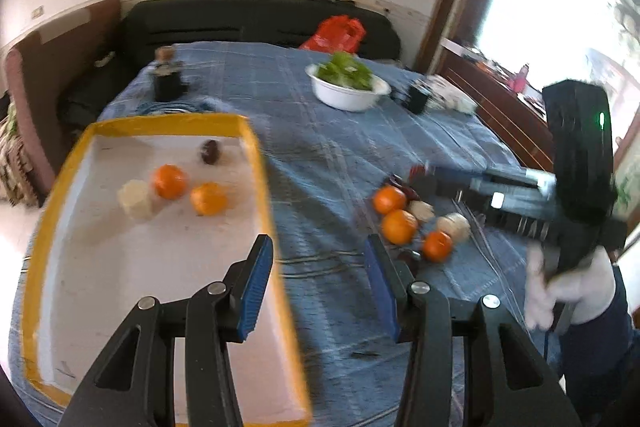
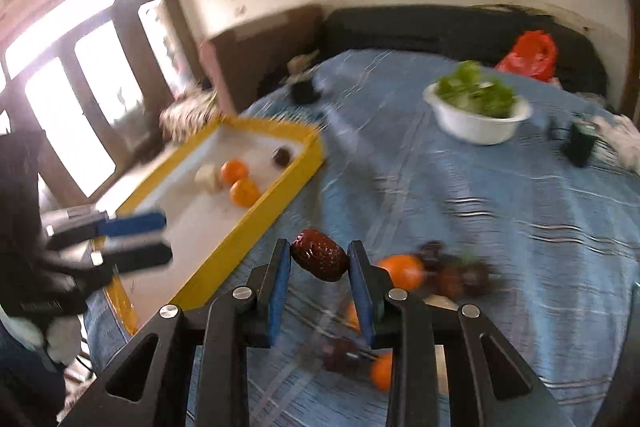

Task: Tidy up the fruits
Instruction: 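Grasp a red date with the right gripper while the left gripper grasps a dark plum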

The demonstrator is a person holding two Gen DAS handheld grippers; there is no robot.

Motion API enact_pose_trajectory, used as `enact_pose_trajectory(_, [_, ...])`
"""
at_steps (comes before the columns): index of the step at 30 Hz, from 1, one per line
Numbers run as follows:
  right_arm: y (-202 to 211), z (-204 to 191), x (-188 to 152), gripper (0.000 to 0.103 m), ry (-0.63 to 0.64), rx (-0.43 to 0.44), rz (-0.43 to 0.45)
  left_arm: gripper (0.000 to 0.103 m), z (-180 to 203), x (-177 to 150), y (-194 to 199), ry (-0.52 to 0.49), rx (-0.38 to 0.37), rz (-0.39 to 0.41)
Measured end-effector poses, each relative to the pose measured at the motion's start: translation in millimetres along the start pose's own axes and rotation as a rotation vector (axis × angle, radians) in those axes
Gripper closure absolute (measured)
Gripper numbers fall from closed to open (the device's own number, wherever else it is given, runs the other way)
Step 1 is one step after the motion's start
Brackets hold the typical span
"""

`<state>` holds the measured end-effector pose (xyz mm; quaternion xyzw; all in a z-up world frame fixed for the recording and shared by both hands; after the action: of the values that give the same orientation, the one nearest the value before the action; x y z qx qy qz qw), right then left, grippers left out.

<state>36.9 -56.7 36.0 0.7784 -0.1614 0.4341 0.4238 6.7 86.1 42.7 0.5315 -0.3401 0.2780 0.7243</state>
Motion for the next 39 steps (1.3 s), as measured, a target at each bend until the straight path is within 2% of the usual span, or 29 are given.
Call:
enact_pose_trajectory(4, [21,38,-3,0.071,-0.138,0.018,0.073,0.057,31,-13,-18,-0.040,-0.056,-0.041])
enact_pose_trajectory(8, [19,65,-8,0.071,-0.262,0.064,0.064,0.057,63,-29,-38,-0.114,-0.088,-0.096])
enact_pose_trajectory(12, [27,67,-3,0.071,-0.271,0.084,0.088,0.057,85,-38,-54,-0.163,-0.108,-0.133])
enact_pose_trajectory(17, [35,60,-2,0.070,-0.263,0.107,0.102,0.059,99,-41,-74,-0.201,-0.097,-0.159])
enact_pose_trajectory(20, [36,59,-2,0.070,-0.266,0.112,0.104,0.060,98,-42,-81,-0.219,-0.081,-0.167])
enact_pose_trajectory(22, [38,58,-2,0.070,-0.266,0.115,0.106,0.065,97,-44,-85,-0.217,-0.078,-0.177])
enact_pose_trajectory(36, [27,53,-8,0.070,-0.252,0.116,0.075,0.067,73,-47,-101,-0.152,-0.017,-0.152])
enact_pose_trajectory(39, [24,52,-9,0.070,-0.247,0.115,0.066,0.075,68,-46,-102,-0.134,-0.006,-0.143])
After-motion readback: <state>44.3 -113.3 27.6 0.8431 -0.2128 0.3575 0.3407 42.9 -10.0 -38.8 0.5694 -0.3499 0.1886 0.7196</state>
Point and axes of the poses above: each gripper's, at about its wrist camera, not at the fingertips, and y roughly against the way its jaws point, z to its right, x to its top, the point moved 7 cm from there along -y, roughly the way its jaws point, and after that the axes turned 8 degrees about z, right-handed, at the moved point
